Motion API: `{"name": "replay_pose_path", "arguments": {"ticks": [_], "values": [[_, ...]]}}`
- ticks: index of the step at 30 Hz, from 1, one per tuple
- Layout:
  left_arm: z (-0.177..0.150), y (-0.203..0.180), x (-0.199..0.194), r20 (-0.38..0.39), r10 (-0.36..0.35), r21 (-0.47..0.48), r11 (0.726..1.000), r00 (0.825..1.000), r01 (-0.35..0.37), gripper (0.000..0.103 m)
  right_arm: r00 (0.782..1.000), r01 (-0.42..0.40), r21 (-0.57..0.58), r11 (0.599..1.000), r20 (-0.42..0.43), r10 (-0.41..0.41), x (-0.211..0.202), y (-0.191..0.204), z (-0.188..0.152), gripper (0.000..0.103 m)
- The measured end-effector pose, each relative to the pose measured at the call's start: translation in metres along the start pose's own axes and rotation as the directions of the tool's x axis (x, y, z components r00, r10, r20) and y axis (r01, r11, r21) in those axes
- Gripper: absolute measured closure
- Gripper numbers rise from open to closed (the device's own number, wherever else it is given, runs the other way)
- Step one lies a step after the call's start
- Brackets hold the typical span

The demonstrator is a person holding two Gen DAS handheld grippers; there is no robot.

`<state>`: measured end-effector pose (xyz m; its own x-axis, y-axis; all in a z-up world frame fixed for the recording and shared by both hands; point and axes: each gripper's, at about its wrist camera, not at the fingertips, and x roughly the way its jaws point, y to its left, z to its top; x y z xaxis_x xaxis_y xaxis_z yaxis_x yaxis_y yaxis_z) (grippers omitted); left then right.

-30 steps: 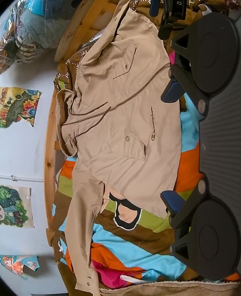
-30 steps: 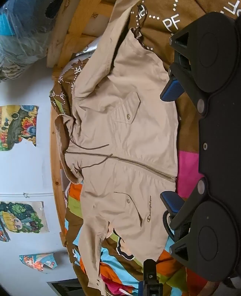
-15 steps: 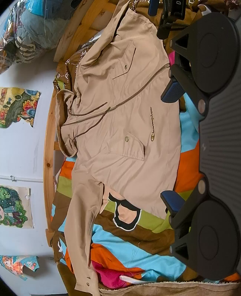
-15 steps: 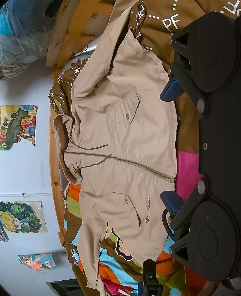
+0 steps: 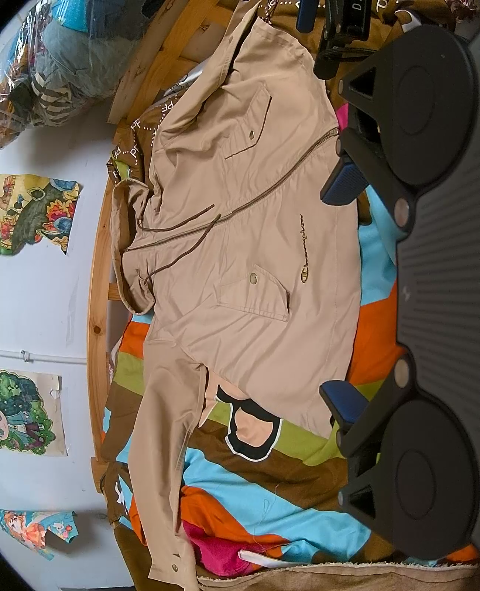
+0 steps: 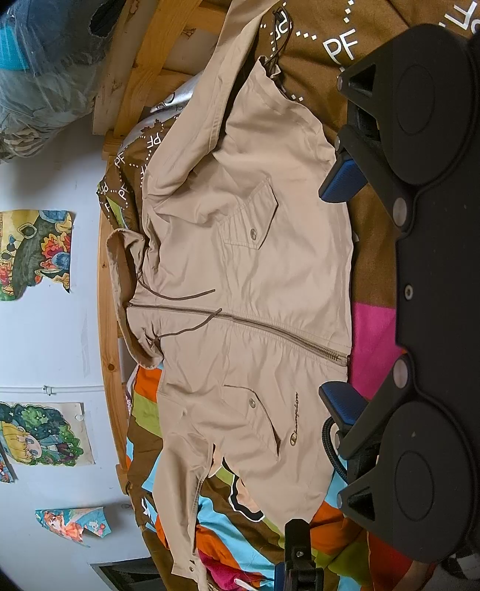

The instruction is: Fold large clothes

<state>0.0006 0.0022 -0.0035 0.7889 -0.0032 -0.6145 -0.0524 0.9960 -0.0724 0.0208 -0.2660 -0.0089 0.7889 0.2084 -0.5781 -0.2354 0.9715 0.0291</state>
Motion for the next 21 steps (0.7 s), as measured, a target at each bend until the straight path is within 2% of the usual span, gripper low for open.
{"name": "replay_pose_path", "arguments": {"ticks": [21], "values": [[0.0030, -0.0013, -0.0044, 0.026, 0.005, -0.009, 1.000, 1.000, -0.004, 0.001, 1.000, 0.001, -0.001, 1.000, 0.000, -0.001, 0.0000, -0.0006, -0.0002, 0.001]]}}
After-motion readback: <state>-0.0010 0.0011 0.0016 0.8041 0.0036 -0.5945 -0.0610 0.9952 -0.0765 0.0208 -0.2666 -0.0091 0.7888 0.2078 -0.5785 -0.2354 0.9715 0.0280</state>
